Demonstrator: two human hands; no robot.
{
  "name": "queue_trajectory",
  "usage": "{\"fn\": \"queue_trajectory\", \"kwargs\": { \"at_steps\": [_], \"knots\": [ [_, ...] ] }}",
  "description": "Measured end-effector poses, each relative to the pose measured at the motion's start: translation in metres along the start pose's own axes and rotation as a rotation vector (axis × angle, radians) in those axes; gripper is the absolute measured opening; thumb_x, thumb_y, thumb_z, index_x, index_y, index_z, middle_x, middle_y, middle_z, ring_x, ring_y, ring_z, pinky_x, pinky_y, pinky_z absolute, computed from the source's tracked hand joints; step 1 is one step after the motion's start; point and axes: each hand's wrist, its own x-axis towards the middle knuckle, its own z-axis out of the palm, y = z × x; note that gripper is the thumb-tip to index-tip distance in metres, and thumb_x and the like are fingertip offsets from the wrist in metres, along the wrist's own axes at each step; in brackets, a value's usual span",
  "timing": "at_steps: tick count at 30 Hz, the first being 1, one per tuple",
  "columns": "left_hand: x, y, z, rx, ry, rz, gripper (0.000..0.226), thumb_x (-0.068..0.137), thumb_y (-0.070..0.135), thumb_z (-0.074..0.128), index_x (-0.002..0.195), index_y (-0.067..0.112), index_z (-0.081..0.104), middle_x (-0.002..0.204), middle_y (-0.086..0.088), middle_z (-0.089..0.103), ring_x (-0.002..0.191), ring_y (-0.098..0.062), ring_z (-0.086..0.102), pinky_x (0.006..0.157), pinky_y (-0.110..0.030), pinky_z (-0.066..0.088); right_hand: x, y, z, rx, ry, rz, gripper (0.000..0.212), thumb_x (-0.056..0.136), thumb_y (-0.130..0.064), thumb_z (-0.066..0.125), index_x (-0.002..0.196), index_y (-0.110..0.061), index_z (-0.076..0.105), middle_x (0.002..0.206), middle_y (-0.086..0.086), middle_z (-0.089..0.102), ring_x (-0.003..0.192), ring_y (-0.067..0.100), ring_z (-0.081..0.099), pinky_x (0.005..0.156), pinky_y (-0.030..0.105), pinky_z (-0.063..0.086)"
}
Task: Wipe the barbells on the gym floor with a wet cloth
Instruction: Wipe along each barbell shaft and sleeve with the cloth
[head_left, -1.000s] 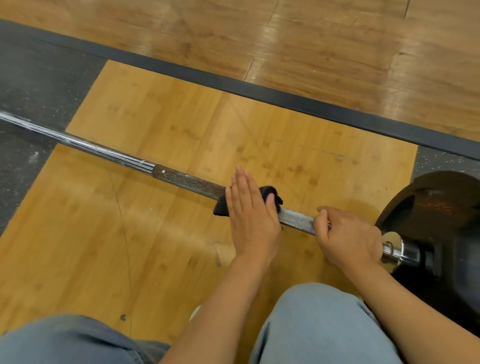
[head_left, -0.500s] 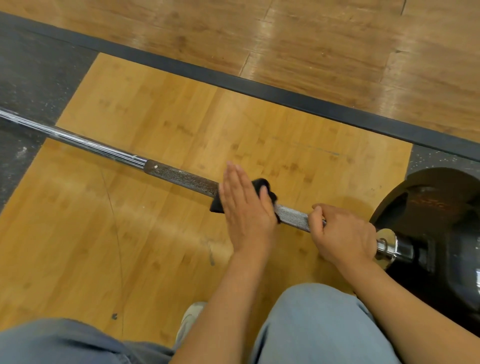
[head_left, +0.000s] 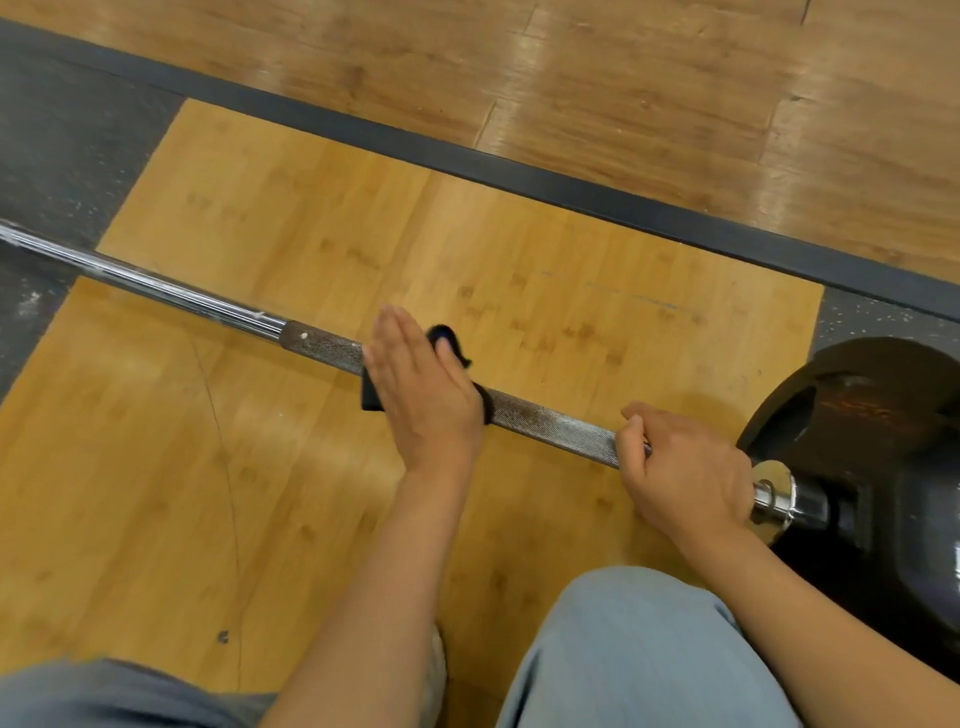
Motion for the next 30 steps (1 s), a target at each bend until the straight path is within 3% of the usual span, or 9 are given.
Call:
{"fn": "queue_trajectory", "kwargs": {
  "at_steps": [3,6,11,14,16,19,22,27,30],
  "knots": [
    [-0.001,0.002,0.001,0.010,0.042,-0.038,0.060,0.104,0.031,0.020,0.147,-0.010,0.031,0.155,-0.023,0.031,0.145,-0.034,0.026,0.122,-0.043,0.001,-0.001,0.000,0.001,0.027,0.110,-0.083,0.043,0.094,-0.026,0.036,0.084,-0.013,0.076,0.082,0.005,0.074,0.067,0.023,0.068,0.050,0.016,0.033],
    [-0.029,0.021,0.005,-0.033,-0.003,0.041,0.057,0.104,0.029,0.024,0.146,-0.010,0.034,0.152,-0.023,0.036,0.144,-0.035,0.029,0.123,-0.043,0.000,-0.003,-0.001,0.003,0.051,0.099,-0.113,0.046,0.096,-0.027,0.036,0.105,-0.007,0.077,0.111,0.009,0.074,0.096,0.028,0.072,0.073,0.035,0.055],
    [-0.028,0.010,0.001,-0.033,-0.072,0.340,0.061,0.106,0.036,0.018,0.139,-0.006,0.047,0.144,-0.020,0.049,0.135,-0.031,0.044,0.120,-0.040,0.016,-0.003,0.008,0.004,0.002,0.090,-0.293,0.049,0.100,-0.032,0.035,0.132,-0.007,0.063,0.139,0.010,0.060,0.116,0.033,0.063,0.094,0.047,0.050],
    [0.004,-0.012,-0.003,-0.042,0.014,0.187,0.059,0.105,0.035,0.024,0.133,-0.008,0.053,0.137,-0.021,0.055,0.129,-0.034,0.049,0.117,-0.035,0.016,0.001,0.013,0.000,-0.085,0.052,-0.457,0.053,0.103,-0.036,0.032,0.148,-0.012,0.043,0.157,0.011,0.038,0.128,0.034,0.054,0.106,0.056,0.038],
    [0.011,-0.019,-0.003,-0.019,0.052,0.152,0.056,0.106,0.032,0.024,0.129,-0.007,0.056,0.132,-0.019,0.058,0.125,-0.034,0.051,0.118,-0.038,0.018,0.012,0.012,-0.004,-0.114,0.030,-0.607,0.054,0.104,-0.038,0.029,0.154,-0.017,0.030,0.162,0.011,0.027,0.139,0.033,0.045,0.113,0.059,0.029],
    [0.006,-0.021,0.000,-0.004,0.069,0.206,0.059,0.107,0.034,0.019,0.125,-0.006,0.058,0.127,-0.018,0.061,0.120,-0.033,0.054,0.116,-0.042,0.024,0.036,0.010,-0.005,-0.157,0.007,-0.858,0.056,0.105,-0.042,0.030,0.157,-0.020,0.026,0.164,0.010,0.022,0.147,0.029,0.031,0.118,0.058,0.022],
    [0.005,-0.021,0.003,-0.007,0.102,0.201,0.054,0.107,0.031,0.024,0.124,-0.006,0.059,0.125,-0.017,0.062,0.117,-0.034,0.056,0.115,-0.044,0.028,0.041,0.008,-0.002,-0.134,-0.021,-0.967,0.056,0.105,-0.041,0.031,0.157,-0.020,0.026,0.163,0.009,0.024,0.145,0.028,0.036,0.118,0.057,0.022],
    [-0.012,-0.004,0.009,-0.041,0.133,0.201,0.040,0.101,0.021,0.038,0.120,-0.004,0.062,0.120,-0.016,0.063,0.113,-0.032,0.054,0.111,-0.045,0.030,0.034,0.007,-0.002,-0.049,0.050,-0.904,0.054,0.105,-0.038,0.036,0.154,-0.015,0.030,0.161,0.008,0.029,0.143,0.028,0.040,0.115,0.057,0.030],
    [-0.010,-0.011,0.005,-0.060,0.122,0.338,0.042,0.102,0.024,0.036,0.119,-0.004,0.064,0.117,-0.016,0.065,0.110,-0.031,0.057,0.109,-0.042,0.032,0.033,0.008,-0.002,-0.038,0.075,-0.841,0.054,0.104,-0.038,0.039,0.151,-0.012,0.036,0.160,0.009,0.031,0.143,0.029,0.041,0.114,0.057,0.031]
  ]
}}
